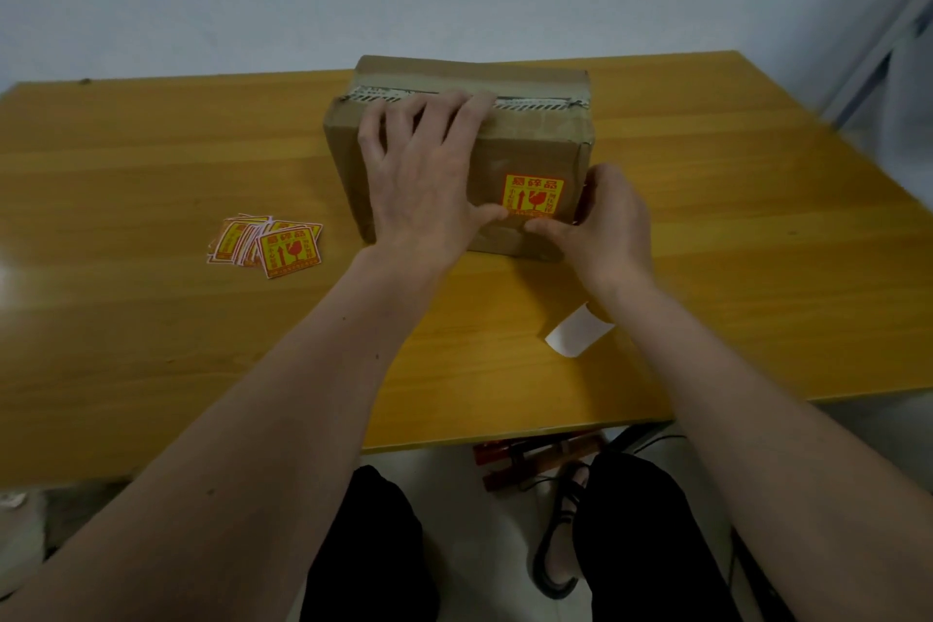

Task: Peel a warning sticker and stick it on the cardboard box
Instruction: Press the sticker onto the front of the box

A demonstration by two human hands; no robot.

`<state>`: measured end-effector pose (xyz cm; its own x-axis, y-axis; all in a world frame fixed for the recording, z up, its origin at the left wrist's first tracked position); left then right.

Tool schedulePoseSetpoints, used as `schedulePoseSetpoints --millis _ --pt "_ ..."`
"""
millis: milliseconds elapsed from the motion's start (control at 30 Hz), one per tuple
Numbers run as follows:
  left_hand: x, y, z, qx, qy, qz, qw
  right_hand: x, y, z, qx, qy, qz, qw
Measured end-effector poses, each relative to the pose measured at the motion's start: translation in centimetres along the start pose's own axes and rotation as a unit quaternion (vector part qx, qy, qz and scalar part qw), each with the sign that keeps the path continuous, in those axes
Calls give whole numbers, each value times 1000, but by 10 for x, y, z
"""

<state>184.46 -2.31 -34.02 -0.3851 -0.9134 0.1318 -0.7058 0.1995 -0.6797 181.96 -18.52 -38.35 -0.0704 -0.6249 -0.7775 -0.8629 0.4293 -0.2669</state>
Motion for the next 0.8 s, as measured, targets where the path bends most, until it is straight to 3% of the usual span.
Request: schedulePoseSetpoints --millis 267,600,800 --pt "0 -6 2 -7 5 -17 1000 -14 -8 -6 -4 36 -27 999" --pt "-4 -13 0 -1 52 -22 998 -2 -13 -13 -16 -63 -34 997" --pt "0 -10 3 -20 -5 0 1000 1 -12 -11 -35 -34 -18 999"
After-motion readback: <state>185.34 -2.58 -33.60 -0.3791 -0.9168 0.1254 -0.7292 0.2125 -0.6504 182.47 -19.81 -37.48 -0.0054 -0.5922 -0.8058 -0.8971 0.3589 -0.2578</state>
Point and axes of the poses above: each hand's wrist, its own y-axis away from the middle knuckle, its own z-axis out of the palm, x = y × z, the point moved 4 cm from there along -y, towards the middle knuckle, and after that the axes turned 5 degrees about x, right-handed, at the moved point
